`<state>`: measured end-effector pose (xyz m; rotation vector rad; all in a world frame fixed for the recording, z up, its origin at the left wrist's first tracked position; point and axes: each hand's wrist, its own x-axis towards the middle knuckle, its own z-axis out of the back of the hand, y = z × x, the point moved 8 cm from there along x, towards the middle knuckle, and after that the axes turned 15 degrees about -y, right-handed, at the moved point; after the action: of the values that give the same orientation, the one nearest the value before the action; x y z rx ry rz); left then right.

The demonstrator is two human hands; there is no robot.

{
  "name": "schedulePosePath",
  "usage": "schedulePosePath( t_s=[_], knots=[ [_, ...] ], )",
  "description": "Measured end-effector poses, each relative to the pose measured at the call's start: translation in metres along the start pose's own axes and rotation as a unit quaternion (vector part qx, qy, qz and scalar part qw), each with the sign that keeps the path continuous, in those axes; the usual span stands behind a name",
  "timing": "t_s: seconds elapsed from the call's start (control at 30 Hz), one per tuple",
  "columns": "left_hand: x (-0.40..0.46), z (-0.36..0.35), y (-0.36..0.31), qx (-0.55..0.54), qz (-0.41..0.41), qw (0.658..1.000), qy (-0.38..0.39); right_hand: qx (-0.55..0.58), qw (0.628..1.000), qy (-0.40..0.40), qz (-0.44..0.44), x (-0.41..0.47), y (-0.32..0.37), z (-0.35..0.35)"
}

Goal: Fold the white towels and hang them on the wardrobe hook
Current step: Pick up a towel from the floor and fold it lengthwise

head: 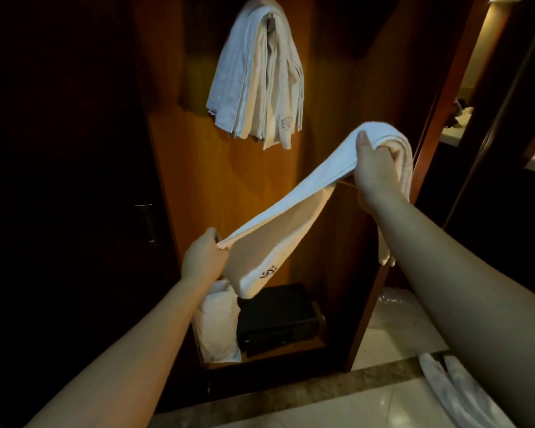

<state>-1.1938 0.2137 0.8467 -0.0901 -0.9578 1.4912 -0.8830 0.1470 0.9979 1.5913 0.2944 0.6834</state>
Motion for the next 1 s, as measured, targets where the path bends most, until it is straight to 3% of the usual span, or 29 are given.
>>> schedulePosePath(
  t_s=[0.17, 0.23, 0.3, 0.33, 0.4, 0.5, 0.53, 0.63, 0.73, 0.87, 0.9, 1.0],
  knots=[
    [0.027, 0.050, 0.002, 0.056, -0.077, 0.995, -0.019, 0.081, 0.990, -0.016, -0.114, 0.009, -0.051, 0.004],
    [0.039, 0.091, -0.007, -0.004, -0.145, 0.988, -0.045, 0.148, 0.977, -0.035, -0.152, 0.013, -0.060, 0.005],
    [0.043, 0.153, -0.014, -0.171, -0.162, 0.963, -0.127, 0.215, 0.956, -0.057, -0.189, 0.018, -0.061, 0.005],
    [0.041, 0.171, -0.006, -0.281, -0.129, 0.939, -0.152, 0.242, 0.947, -0.059, -0.201, 0.019, -0.061, 0.003],
    [0.037, 0.153, 0.019, -0.429, -0.013, 0.900, -0.080, 0.284, 0.933, -0.047, -0.217, 0.019, -0.057, -0.007],
    [0.015, 0.092, 0.047, -0.358, 0.071, 0.930, 0.044, 0.313, 0.917, -0.027, -0.245, 0.015, -0.063, -0.022],
    [0.011, 0.084, 0.054, -0.365, 0.104, 0.924, 0.046, 0.313, 0.916, -0.029, -0.249, 0.015, -0.067, -0.022],
    [0.018, 0.102, 0.067, -0.482, 0.213, 0.849, -0.039, 0.316, 0.910, -0.026, -0.269, 0.018, -0.084, -0.026],
    [0.031, 0.120, 0.056, -0.558, 0.159, 0.814, -0.029, 0.331, 0.898, -0.020, -0.291, 0.016, -0.091, -0.034],
    [0.026, 0.113, 0.046, -0.459, 0.093, 0.881, 0.069, 0.331, 0.892, -0.025, -0.306, 0.016, -0.102, -0.038],
    [0.025, 0.111, 0.048, -0.462, 0.091, 0.879, 0.067, 0.324, 0.892, -0.026, -0.314, 0.014, -0.106, -0.037],
    [0.019, 0.106, 0.053, -0.553, 0.157, 0.815, 0.079, 0.301, 0.894, -0.023, -0.331, 0.010, -0.121, -0.036]
  ],
)
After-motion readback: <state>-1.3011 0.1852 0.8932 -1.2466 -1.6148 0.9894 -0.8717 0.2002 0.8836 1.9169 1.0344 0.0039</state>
